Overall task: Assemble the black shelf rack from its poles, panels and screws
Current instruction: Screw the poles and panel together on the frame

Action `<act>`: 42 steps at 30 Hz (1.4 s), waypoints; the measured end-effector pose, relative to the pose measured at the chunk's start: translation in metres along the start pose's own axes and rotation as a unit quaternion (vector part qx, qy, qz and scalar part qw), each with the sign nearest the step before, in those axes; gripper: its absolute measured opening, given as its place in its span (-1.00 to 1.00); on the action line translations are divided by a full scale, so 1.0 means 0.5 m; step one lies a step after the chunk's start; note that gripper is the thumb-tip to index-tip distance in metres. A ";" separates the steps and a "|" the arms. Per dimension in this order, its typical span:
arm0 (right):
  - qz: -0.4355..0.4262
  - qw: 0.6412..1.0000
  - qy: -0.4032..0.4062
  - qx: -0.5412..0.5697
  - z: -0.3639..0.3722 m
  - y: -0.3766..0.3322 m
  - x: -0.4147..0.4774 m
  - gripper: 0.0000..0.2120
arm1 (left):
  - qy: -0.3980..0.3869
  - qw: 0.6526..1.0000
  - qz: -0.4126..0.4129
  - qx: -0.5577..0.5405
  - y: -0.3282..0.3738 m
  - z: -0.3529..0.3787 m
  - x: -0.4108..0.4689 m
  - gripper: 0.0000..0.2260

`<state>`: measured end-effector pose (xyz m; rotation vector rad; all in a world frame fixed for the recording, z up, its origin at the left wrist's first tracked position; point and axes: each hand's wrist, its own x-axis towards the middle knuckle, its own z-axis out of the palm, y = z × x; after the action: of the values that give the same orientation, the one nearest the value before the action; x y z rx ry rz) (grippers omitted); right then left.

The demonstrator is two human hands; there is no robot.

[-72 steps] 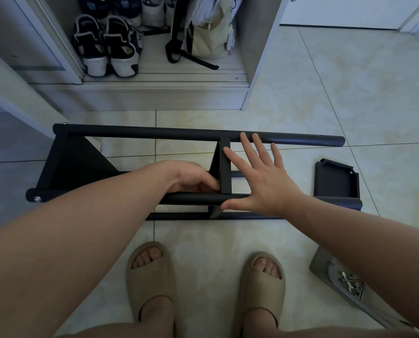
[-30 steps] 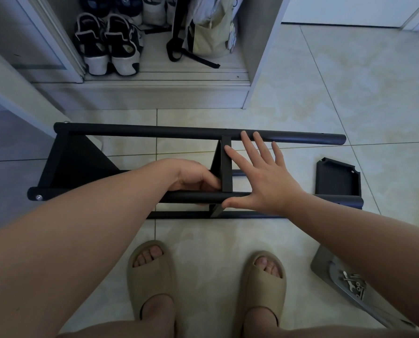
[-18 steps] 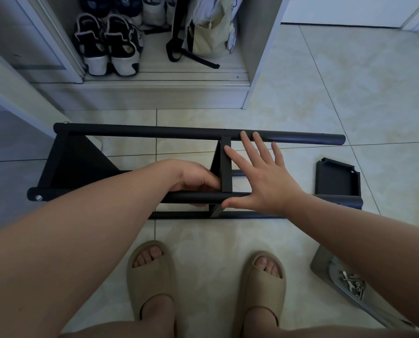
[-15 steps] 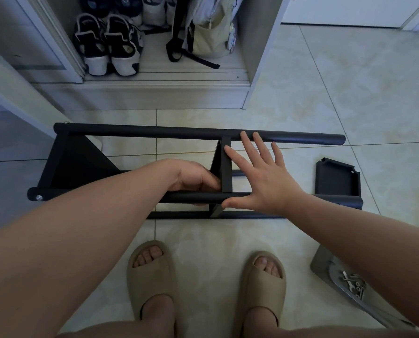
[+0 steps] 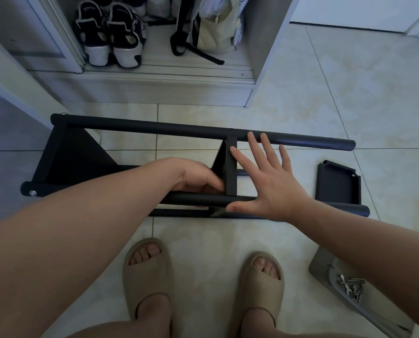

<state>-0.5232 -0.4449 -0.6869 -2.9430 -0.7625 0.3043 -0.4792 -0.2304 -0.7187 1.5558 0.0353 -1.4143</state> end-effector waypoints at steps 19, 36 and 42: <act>0.009 0.999 -0.038 -0.001 0.007 -0.038 -0.120 0.11 | -0.015 0.999 -0.048 -0.008 -0.033 0.110 -0.021 -0.84; -0.010 0.999 -0.027 0.032 0.008 -0.031 -0.107 0.11 | -0.147 0.986 -0.079 0.028 -0.010 0.061 0.018 -0.81; -0.003 0.999 -0.025 0.033 0.009 -0.038 -0.105 0.13 | -0.138 0.989 -0.051 0.018 -0.031 0.059 0.029 -0.88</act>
<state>-0.5779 -0.4540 -0.6798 -2.8807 -0.7535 0.3963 -0.5055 -0.2498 -0.7343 1.3894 -0.0781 -1.7094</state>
